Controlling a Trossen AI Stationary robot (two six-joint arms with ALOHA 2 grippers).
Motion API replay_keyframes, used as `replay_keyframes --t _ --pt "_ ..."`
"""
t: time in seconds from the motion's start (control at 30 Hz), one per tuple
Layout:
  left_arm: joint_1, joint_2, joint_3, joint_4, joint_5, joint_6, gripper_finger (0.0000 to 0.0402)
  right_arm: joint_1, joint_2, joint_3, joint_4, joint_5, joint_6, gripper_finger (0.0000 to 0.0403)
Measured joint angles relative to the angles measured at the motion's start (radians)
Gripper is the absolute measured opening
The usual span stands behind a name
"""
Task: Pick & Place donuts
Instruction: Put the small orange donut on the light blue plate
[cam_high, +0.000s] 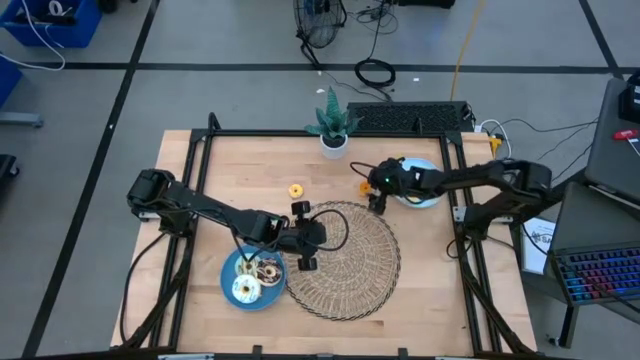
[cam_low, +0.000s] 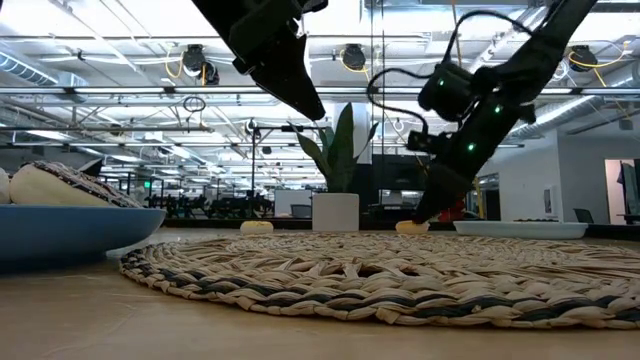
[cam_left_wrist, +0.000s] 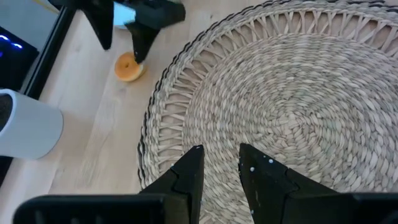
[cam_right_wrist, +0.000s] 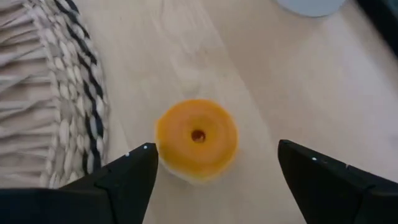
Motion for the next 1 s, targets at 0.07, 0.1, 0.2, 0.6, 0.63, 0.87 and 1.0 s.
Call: replay_keyframes --t 0.07,0.1,0.2,0.6,0.63,0.87,1.0 --pt "0.000 0.000 0.000 0.000 0.000 0.000 0.0106 -0.002 0.043 0.000 0.031 -0.023 0.012 0.0319" --pt "0.000 0.000 0.000 0.000 0.000 0.000 0.0106 -0.002 0.060 0.000 0.042 -0.022 0.014 0.0318" --pt "0.000 0.000 0.000 0.000 -0.001 0.000 0.0106 -0.001 0.097 0.000 0.111 -0.027 0.016 0.0314" --pt "0.000 0.000 0.000 0.003 -0.001 -0.020 0.0106 -0.012 0.146 0.002 0.151 -0.025 0.028 0.0270" --pt "0.000 0.000 0.000 0.003 -0.001 -0.020 0.0106 -0.013 0.147 0.002 0.152 -0.024 0.028 0.0260" --pt "0.000 0.000 0.000 0.003 -0.001 -0.021 0.0106 -0.014 0.131 0.000 0.153 -0.020 0.022 0.0172" --pt "0.000 0.000 0.000 0.003 -0.001 -0.021 0.0106 -0.012 0.089 0.000 0.154 -0.022 0.023 0.0125"
